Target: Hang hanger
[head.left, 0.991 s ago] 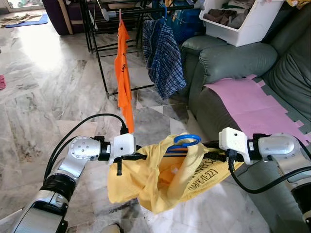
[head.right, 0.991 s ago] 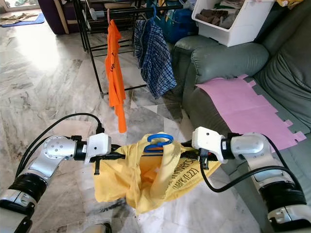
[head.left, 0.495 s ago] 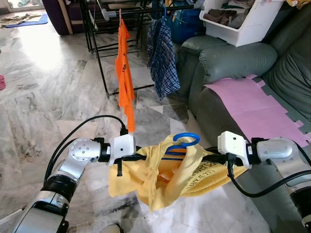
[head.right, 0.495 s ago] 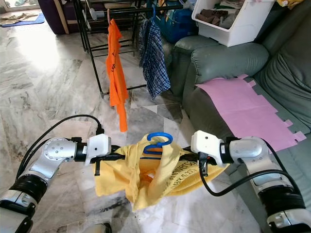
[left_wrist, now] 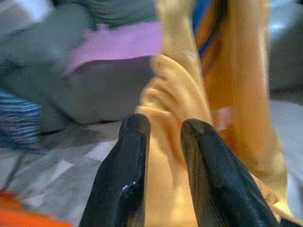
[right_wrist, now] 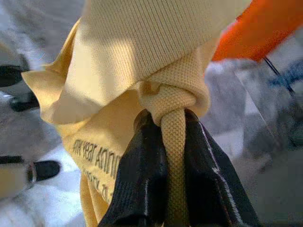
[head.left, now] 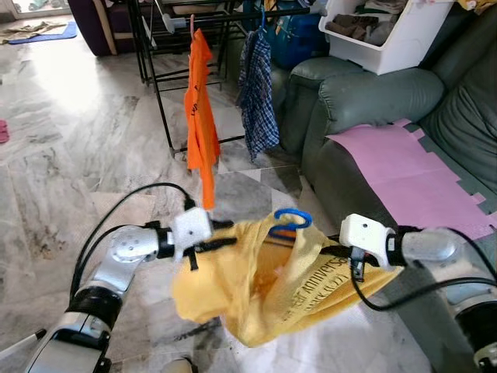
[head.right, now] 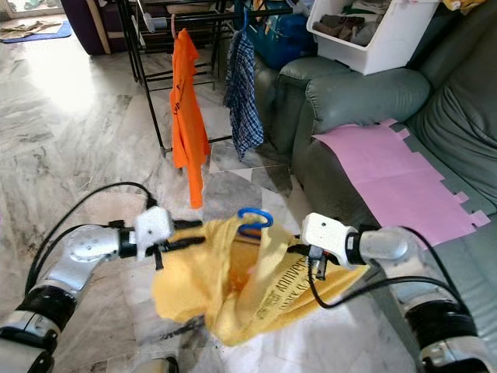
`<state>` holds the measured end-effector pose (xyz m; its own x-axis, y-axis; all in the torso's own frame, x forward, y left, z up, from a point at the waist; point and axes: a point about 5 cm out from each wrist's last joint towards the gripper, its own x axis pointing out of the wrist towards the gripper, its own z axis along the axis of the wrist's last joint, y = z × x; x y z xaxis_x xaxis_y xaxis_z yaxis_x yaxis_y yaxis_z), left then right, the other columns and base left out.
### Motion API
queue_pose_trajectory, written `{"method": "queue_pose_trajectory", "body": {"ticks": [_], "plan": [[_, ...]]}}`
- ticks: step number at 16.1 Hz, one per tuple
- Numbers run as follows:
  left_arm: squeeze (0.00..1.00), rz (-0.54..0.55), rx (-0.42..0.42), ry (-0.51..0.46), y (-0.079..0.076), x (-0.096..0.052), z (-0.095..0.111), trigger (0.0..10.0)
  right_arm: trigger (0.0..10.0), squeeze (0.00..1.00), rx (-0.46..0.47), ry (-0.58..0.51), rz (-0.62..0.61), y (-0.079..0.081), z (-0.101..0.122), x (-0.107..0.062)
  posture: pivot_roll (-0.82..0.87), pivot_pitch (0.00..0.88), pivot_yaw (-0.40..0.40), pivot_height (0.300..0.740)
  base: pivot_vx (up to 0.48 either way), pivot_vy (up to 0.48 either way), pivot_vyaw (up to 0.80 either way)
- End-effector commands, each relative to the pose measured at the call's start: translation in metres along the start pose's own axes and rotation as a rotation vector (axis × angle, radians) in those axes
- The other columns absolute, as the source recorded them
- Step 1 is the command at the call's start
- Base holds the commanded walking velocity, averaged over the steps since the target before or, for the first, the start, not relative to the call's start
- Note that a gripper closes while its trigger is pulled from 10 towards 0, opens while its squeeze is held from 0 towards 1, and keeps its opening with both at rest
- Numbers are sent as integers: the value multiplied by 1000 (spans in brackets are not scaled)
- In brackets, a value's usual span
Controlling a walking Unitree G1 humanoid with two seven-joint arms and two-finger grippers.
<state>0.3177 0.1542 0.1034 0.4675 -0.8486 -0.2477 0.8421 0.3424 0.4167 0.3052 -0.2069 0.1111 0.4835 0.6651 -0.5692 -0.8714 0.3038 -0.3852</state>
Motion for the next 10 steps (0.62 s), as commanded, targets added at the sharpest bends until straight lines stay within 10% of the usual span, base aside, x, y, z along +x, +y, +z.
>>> {"method": "queue_pose_trajectory", "body": {"ticks": [1, 7, 10], "plan": [[1000, 101, 0, -11, 7, -6, 0, 10000, 0, 0, 26, 3, -70, -5, 0, 0, 8, 87, -74, 740, 0, 0, 0], [1000, 807, -418, 46, 28, -41, -43, 10000, 0, 0, 257, 19, -346, 5, -10, 27, 9, 58, -67, 740, 0, 0, 0], [1000, 1143, -494, 128, 24, -71, -64, 10000, 0, 0, 584, -133, -774, -3, -16, 17, 24, 21, -76, 740, 0, 0, 0]]}}
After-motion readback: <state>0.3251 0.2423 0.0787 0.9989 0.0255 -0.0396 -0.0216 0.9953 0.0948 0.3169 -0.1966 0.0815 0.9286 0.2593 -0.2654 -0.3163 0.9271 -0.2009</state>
